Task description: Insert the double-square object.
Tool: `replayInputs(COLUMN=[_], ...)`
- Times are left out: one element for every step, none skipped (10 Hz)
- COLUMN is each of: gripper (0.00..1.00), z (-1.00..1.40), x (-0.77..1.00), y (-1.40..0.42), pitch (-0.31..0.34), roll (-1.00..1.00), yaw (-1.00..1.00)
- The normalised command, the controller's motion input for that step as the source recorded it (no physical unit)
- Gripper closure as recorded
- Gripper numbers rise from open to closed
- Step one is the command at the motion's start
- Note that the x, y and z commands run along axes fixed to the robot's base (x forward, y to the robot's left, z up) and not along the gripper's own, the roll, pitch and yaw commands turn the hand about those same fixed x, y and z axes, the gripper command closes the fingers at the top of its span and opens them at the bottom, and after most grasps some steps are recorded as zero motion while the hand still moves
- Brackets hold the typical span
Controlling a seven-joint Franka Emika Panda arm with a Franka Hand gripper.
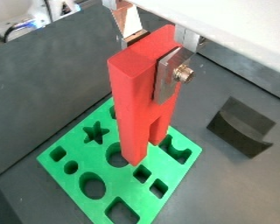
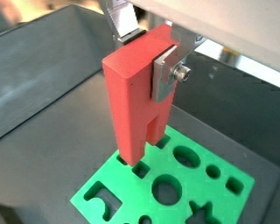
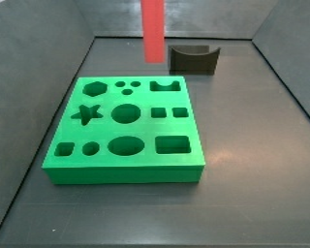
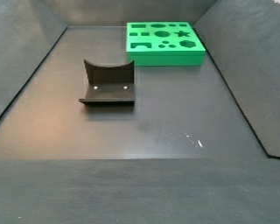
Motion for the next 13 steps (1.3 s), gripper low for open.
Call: replayInputs(gripper=[1.00,1.00,1.00,1.00,1.00,1.00,1.00,1.00,1.00,1.00,1.00,1.00,1.00], z=[-0.48,-0.45,-0.41,-0.39,-0.39,-0.37,-0.35,-0.35,-0.30,-0.28,-0.23,-0.20,-0.22], x=[0.08,0.14,0.16,0.19,0.19,0.19,0.17,0.16,0.09,0.09,0.13,0.14,0.13], y=[-0.04,-0.05,-0.05,-0.05,-0.05,-0.04,-0.03,-0.03,-0.02,0.00,0.00,0.00,0.00], pitch=[-0.033,-0.017,-0.010,-0.009,-0.004,-0.003,-0.003,0.000,0.000,0.000,0.000,0.000,0.000], roll=[0.06,0.05,0.04,0.03,0.03,0.01,0.01,0.01,0.00,0.00,0.00,0.00,0.00], yaw=[-0.98,-0.93,-0.91,-0.89,-0.89,-0.89,-0.91,-0.91,-0.97,-0.98,-0.96,-0.96,-0.97])
